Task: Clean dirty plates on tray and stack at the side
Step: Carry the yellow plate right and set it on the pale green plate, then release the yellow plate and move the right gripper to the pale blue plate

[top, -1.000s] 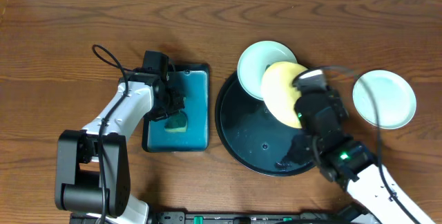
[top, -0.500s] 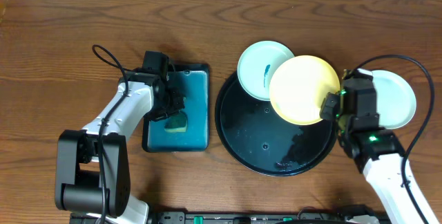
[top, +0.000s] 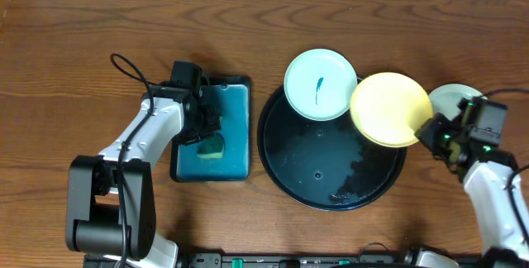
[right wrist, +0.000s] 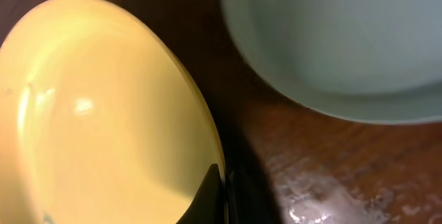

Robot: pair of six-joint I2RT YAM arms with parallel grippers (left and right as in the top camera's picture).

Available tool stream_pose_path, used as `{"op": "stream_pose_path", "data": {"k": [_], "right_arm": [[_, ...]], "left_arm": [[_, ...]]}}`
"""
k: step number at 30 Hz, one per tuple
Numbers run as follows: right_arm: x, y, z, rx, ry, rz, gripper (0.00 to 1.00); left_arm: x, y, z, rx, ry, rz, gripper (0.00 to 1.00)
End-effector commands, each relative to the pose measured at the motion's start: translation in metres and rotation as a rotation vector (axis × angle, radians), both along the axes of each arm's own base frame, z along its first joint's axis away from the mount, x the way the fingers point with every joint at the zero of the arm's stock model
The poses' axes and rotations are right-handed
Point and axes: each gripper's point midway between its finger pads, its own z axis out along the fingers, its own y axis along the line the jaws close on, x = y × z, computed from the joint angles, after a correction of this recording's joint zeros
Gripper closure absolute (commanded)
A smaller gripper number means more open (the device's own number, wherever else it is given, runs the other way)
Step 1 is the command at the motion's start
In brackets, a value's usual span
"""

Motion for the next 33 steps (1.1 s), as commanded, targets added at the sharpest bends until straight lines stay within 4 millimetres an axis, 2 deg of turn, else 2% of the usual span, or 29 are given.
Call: {"op": "stream_pose_path", "data": {"k": [1,5,10,16,20,24,25,27,30,31,33], "right_arm": [[0.003,-0.007,-0.006,0.173,0.0,-0.064,0.99],[0.001,-0.033,-0.02,0.219,0.006,-0.145,0.99],[0.004,-0.066,-0.023,0.296,-0.053,-0.269,0.99],[-0.011,-0.119,-0.028,0.228,-0.051,-0.505,0.99],[-0.022,-0.139,-0.032,0.159,-0.023,-0.59,0.99],[-0.021,-0.145,-0.03,0.131,-0.038,-0.601,0.99],[-0.021,-0.145,-0.03,0.13,-0.039,-0.601,0.95],[-0.02,-0.145,-0.03,0.13,-0.04,-0.6,0.76],[-0.019,-0.143,-0.03,0.131,-0.039,-0.594,0.53],[-0.018,-0.141,-0.03,0.136,-0.04,-0.586,0.47],[-0.012,-0.135,-0.027,0.157,-0.057,-0.559,0.42]], "left_arm": [[-0.003,0.005,0.0,0.017,0.001,-0.005,0.92],[-0.004,0.005,0.0,0.018,0.002,-0.009,0.93],[-0.004,0.005,0.0,0.019,0.001,-0.016,0.93],[-0.004,0.005,0.0,0.019,0.001,-0.016,0.93],[-0.004,0.005,0.0,0.019,0.003,-0.016,0.92],[-0.004,0.005,0.0,0.019,0.003,-0.016,0.93],[-0.004,0.005,0.0,0.019,0.003,-0.016,0.93],[-0.004,0.005,0.0,0.019,0.004,-0.016,0.92],[-0.004,0.005,0.0,0.019,0.004,-0.016,0.92],[-0.004,0.005,0.0,0.019,0.004,-0.016,0.92],[-0.004,0.005,0.0,0.019,0.004,-0.016,0.93]]}}
